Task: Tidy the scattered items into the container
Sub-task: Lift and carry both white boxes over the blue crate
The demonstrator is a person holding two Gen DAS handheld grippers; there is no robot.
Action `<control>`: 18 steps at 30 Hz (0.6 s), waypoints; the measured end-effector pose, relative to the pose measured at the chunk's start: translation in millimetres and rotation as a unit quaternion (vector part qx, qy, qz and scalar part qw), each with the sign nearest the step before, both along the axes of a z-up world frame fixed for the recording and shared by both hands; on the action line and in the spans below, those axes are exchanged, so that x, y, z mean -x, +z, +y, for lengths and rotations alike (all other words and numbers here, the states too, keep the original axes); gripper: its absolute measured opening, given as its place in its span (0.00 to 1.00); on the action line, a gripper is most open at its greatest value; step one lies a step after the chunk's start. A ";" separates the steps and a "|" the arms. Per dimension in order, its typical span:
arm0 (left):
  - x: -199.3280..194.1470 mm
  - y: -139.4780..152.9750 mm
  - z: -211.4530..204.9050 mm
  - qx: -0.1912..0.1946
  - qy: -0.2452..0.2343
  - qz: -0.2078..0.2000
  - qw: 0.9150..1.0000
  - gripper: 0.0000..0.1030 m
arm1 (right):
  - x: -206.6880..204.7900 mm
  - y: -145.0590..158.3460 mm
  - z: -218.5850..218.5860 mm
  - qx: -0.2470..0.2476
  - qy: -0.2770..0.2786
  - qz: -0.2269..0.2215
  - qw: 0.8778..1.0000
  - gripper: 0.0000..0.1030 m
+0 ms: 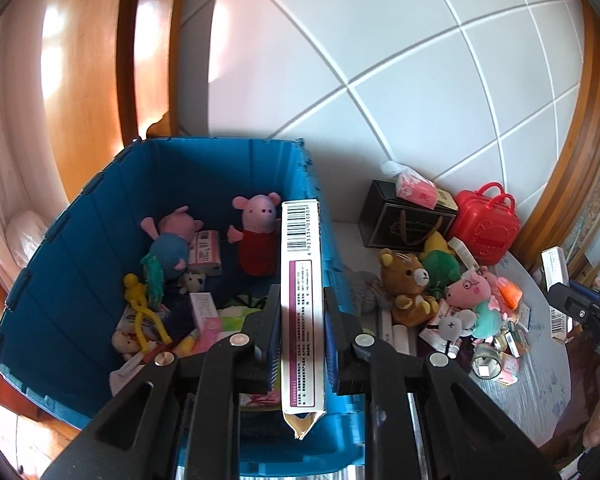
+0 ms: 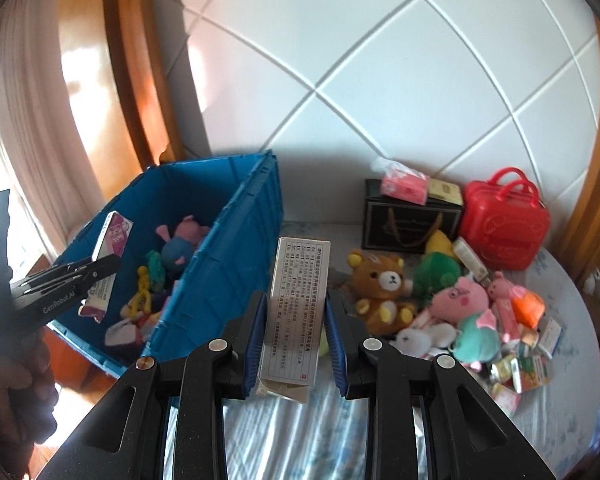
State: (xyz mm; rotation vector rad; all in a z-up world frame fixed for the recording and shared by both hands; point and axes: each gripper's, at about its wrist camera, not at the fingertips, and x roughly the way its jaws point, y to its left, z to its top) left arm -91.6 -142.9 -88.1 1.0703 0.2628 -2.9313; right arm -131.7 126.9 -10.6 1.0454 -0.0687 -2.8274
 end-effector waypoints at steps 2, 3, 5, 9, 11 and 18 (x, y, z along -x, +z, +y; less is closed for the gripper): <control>0.4 -2.5 -16.5 -0.003 0.008 -0.001 1.000 0.17 | 7.6 0.3 -16.4 -0.002 0.011 -0.002 1.000 0.27; 0.7 -3.9 -24.6 -0.005 0.012 -0.001 1.000 0.17 | 11.5 0.5 -25.0 -0.004 0.017 -0.002 1.000 0.27; 1.1 -6.4 -40.2 -0.007 0.019 -0.003 1.000 0.17 | 18.9 1.4 -44.1 -0.007 0.029 -0.001 1.000 0.27; -0.1 -8.3 -68.9 -0.008 0.032 -0.002 0.999 0.17 | 33.5 5.2 -82.3 -0.010 0.054 0.003 0.998 0.27; -1.3 -8.7 -82.2 -0.007 0.038 -0.002 0.999 0.17 | 38.8 6.5 -97.5 -0.011 0.064 0.004 0.998 0.27; -6.6 -11.3 -124.6 -0.005 0.059 -0.001 0.998 0.17 | 58.0 10.6 -155.0 -0.006 0.094 0.011 0.995 0.27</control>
